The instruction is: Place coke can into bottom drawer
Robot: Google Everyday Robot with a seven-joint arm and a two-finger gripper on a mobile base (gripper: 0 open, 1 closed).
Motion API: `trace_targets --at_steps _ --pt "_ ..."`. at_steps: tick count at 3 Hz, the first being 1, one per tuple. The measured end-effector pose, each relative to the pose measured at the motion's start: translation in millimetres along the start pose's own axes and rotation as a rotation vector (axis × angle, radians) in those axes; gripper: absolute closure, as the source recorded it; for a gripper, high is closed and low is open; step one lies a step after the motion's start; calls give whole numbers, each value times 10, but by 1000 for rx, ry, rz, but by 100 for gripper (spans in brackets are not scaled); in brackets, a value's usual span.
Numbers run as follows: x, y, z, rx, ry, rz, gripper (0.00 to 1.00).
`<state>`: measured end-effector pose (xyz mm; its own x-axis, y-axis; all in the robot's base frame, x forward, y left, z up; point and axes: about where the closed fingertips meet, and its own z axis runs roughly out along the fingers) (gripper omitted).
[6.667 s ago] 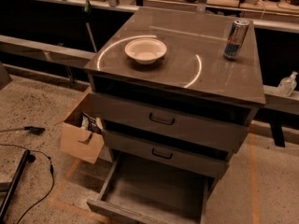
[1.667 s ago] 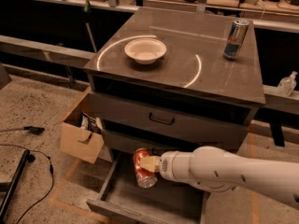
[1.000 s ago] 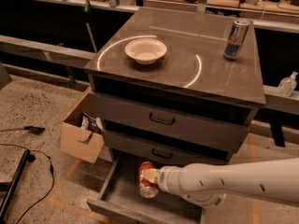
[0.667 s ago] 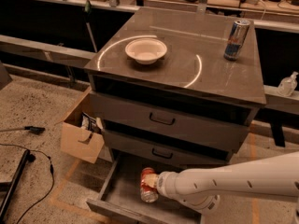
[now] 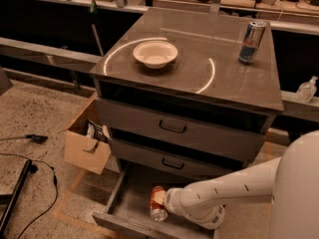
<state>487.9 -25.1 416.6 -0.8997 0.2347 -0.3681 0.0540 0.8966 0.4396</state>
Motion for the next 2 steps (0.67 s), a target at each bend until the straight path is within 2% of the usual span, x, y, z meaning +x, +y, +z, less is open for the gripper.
trace_targets --at_steps 1,2 --pt "-7 -96 146 42 -24 -13 100" --pt "-48 -289 424 116 -86 -14 100"
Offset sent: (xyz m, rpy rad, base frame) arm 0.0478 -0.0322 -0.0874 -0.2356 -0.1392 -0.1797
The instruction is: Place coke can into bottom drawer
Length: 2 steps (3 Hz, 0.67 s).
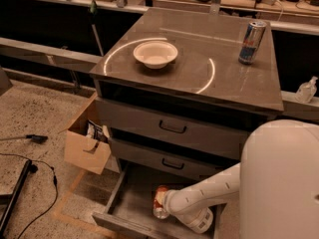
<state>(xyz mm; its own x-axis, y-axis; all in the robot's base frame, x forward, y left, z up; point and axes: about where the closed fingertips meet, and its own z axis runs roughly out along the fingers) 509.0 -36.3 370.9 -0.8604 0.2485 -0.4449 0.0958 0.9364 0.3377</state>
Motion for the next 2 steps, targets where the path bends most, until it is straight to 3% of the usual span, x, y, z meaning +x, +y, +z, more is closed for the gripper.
trace_targets --at_steps 2 --pt "-37 -314 509 99 -85 41 100"
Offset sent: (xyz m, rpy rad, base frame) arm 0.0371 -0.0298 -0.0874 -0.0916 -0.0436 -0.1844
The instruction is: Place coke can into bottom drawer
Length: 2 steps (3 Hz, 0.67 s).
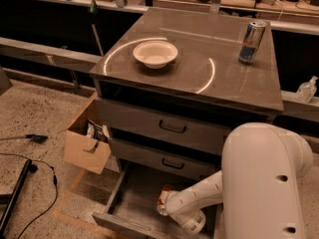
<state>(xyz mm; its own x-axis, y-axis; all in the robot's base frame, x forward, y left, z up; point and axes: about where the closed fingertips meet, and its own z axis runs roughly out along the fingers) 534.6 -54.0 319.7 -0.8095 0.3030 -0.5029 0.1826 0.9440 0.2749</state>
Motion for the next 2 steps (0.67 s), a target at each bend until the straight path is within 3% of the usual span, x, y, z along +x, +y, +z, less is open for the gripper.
trace_targets --at_steps 1,2 --pt "88 -141 238 35 10 36 100" --pt "91 -148 247 37 10 38 83"
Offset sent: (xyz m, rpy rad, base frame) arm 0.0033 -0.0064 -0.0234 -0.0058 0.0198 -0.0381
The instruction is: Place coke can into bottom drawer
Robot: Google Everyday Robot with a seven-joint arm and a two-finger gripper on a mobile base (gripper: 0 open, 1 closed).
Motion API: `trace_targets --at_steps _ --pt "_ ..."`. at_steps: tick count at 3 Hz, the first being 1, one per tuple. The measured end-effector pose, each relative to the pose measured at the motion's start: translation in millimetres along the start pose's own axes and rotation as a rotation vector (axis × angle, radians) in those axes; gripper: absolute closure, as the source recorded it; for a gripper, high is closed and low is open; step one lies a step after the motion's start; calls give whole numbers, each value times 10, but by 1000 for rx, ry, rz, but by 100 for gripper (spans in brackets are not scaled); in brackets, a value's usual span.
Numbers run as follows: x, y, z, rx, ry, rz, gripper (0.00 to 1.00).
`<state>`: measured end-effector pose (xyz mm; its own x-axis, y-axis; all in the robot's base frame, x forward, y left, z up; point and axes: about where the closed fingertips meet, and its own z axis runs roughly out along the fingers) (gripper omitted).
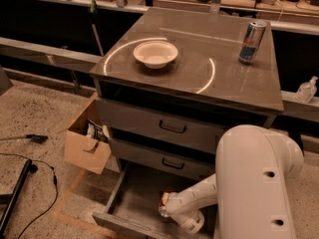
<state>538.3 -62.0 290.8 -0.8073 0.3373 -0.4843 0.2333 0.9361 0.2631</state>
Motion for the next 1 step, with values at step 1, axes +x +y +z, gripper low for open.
trace_targets --at_steps 1 --pt "5 0 8 0 1 0 51"
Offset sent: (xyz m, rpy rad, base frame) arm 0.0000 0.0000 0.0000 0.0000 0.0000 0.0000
